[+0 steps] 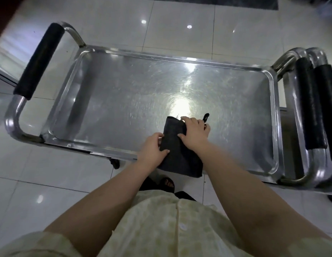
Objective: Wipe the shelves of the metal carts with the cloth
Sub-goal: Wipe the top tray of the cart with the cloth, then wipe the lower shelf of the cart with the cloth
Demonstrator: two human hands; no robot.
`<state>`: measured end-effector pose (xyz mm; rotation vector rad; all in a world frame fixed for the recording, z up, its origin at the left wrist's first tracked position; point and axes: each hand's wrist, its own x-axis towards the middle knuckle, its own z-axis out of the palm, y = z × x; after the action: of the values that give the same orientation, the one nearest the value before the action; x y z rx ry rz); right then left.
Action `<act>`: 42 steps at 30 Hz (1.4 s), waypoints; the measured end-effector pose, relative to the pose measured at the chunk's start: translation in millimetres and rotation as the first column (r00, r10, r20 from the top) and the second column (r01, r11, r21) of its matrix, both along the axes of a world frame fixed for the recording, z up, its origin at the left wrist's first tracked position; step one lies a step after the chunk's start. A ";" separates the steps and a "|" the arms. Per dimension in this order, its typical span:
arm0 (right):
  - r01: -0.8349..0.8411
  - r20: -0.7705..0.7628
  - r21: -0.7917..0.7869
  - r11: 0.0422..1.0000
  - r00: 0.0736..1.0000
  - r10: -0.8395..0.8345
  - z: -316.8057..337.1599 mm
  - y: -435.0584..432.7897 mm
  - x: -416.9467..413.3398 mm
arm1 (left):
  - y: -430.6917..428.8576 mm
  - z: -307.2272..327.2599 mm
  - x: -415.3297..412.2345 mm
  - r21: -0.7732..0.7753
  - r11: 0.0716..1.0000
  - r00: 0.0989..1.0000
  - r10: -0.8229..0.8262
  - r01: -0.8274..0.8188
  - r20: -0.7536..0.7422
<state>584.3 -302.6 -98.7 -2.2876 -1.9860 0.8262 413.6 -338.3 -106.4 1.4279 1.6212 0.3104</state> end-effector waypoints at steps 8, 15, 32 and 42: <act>0.064 -0.036 -0.054 0.996 0.997 -0.066 18.9 3.1 4.1 | 6.5 8.3 -4.2 -0.146 0.989 0.983 -0.051 0.025 -0.178; 0.360 -0.429 0.049 0.932 0.850 -0.306 54.5 -30.8 5.3 | 26.1 45.6 -35.7 0.063 0.994 0.990 0.087 -0.094 0.115; 0.638 -0.810 -0.080 0.766 0.407 -0.423 87.4 -192.6 -152.0 | -68.8 98.5 -203.5 0.300 0.921 0.950 -0.291 0.247 0.114; 0.740 -0.748 -0.177 0.649 0.328 -0.578 61.2 -293.5 -169.6 | -149.5 56.4 -207.6 0.260 0.871 0.909 -0.400 0.417 -0.119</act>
<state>414.7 -596.1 -37.5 -1.8332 -0.5970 1.1198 206.1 -487.7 -50.0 1.9738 1.3097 0.2562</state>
